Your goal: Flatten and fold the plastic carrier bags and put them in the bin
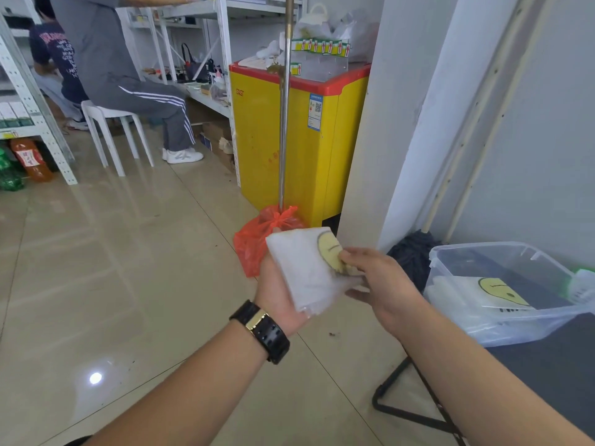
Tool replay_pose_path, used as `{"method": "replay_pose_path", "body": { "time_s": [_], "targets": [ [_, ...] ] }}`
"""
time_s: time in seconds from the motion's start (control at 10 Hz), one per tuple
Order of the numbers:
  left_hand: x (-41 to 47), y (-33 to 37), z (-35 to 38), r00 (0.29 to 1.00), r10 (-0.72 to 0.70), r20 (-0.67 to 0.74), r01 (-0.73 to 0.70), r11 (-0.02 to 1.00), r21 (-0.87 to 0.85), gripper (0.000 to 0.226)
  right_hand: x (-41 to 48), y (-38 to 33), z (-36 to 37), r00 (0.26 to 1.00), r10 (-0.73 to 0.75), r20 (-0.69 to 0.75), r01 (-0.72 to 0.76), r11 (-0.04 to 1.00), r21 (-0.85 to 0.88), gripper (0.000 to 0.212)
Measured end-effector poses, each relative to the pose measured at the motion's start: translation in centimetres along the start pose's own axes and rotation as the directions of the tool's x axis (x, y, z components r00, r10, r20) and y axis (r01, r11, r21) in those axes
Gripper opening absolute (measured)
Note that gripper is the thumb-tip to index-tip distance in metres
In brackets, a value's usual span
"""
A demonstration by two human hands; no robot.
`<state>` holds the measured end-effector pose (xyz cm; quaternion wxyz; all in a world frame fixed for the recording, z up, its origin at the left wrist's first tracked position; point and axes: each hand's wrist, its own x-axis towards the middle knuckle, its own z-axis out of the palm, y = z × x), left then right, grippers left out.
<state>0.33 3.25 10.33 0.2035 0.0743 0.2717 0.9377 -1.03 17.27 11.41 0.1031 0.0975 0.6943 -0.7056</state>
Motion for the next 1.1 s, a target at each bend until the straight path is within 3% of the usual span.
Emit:
{"method": "replay_pose_path", "body": {
  "time_s": [0.1, 0.2, 0.3, 0.4, 0.5, 0.6, 0.7, 0.8, 0.9, 1.0, 1.1],
  "targets": [
    [0.2, 0.6, -0.7, 0.991, -0.006, -0.134, 0.019, 0.996, 0.092, 0.059, -1.3, -0.6, -2.1, 0.999, 0.016, 0.032, -0.013, 0.995, -0.104, 0.024],
    [-0.1, 1.3, -0.7, 0.962, 0.088, -0.260, -0.021, 0.968, 0.251, 0.083, -2.5, -1.2, -3.5, 0.994, -0.047, -0.095, 0.033, 0.989, -0.143, 0.025],
    [-0.8, 0.6, 0.5, 0.940, 0.236, -0.247, -0.055, 0.818, 0.573, 0.044, -4.4, -1.6, -4.7, 0.985, -0.117, -0.130, 0.099, 0.985, -0.138, 0.025],
    [-1.6, -0.9, 1.3, 0.895, 0.375, -0.241, -0.062, 0.640, 0.766, 0.044, -6.0, -1.6, -6.1, 0.971, -0.218, -0.098, 0.210, 0.974, -0.090, 0.029],
    [-2.3, -2.1, 2.4, 0.901, 0.337, -0.274, -0.033, 0.682, 0.731, 0.048, -6.3, -1.9, -9.1, 0.923, -0.311, -0.228, 0.288, 0.949, -0.131, 0.014],
    [-2.4, -2.9, 3.2, 0.935, 0.251, -0.250, -0.005, 0.717, 0.697, 0.042, -5.3, -2.6, -14.7, 0.811, -0.365, -0.458, 0.263, 0.926, -0.272, 0.022],
    [-2.1, -3.6, 3.4, 0.943, 0.191, -0.273, 0.049, 0.731, 0.680, 0.037, -3.8, -2.9, -20.1, 0.711, -0.343, -0.614, 0.141, 0.925, -0.353, 0.034],
    [-1.4, -4.1, 3.0, 0.941, 0.165, -0.297, 0.080, 0.741, 0.667, 0.030, -2.0, -2.0, -23.5, 0.665, -0.333, -0.669, -0.035, 0.881, -0.473, 0.041],
    [-0.6, -4.2, 2.5, 0.931, 0.161, -0.326, 0.110, 0.731, 0.673, 0.025, 0.3, -0.3, -24.3, 0.734, -0.290, -0.615, -0.172, 0.795, -0.581, 0.033],
    [0.3, -3.9, 1.8, 0.931, 0.139, -0.338, 0.137, 0.726, 0.674, 0.024, 2.6, 1.2, -23.5, 0.865, -0.203, -0.460, -0.262, 0.599, -0.757, 0.024],
    [0.6, -2.9, 1.6, 0.930, 0.135, -0.342, 0.149, 0.713, 0.685, 0.025, 3.6, 0.9, -22.1, 0.837, -0.334, -0.433, -0.285, 0.408, -0.867, 0.032]
  ]
}}
